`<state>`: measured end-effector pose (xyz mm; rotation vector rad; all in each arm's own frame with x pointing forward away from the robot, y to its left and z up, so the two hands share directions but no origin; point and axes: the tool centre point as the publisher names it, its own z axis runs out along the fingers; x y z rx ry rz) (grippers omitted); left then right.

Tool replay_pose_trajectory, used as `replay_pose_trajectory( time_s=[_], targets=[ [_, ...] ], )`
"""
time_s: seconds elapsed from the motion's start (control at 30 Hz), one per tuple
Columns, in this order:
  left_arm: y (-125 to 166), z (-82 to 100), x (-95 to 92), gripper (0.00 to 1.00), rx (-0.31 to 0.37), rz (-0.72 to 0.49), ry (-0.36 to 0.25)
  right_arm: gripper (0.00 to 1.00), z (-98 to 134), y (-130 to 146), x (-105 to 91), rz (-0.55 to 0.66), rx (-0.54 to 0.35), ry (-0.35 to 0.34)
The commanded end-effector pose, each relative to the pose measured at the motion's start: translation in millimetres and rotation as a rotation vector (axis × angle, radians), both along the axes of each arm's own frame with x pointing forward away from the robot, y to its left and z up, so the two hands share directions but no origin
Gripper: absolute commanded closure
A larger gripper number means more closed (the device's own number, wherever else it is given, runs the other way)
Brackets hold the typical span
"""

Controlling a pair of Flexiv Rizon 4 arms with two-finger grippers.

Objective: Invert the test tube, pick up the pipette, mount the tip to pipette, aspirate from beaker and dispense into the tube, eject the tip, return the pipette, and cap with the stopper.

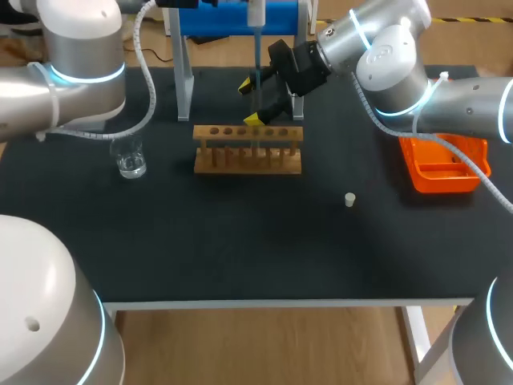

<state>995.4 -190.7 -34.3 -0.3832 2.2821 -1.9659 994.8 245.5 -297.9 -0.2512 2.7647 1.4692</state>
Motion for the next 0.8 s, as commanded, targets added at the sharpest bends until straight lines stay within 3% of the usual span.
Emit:
replay_pose_trajectory(
  time_s=[0.03,0.8],
  targets=[
    [3.3,1.2,-6.0,1.00,0.004,0.014,0.000,0.00,0.8,-0.7,-0.2,0.001,-0.002,0.001],
    [4.3,-2.8,10.8,1.00,-0.010,0.012,-0.057,0.00,0.8,-0.7,-0.2,0.001,-0.002,0.001]
  ],
)
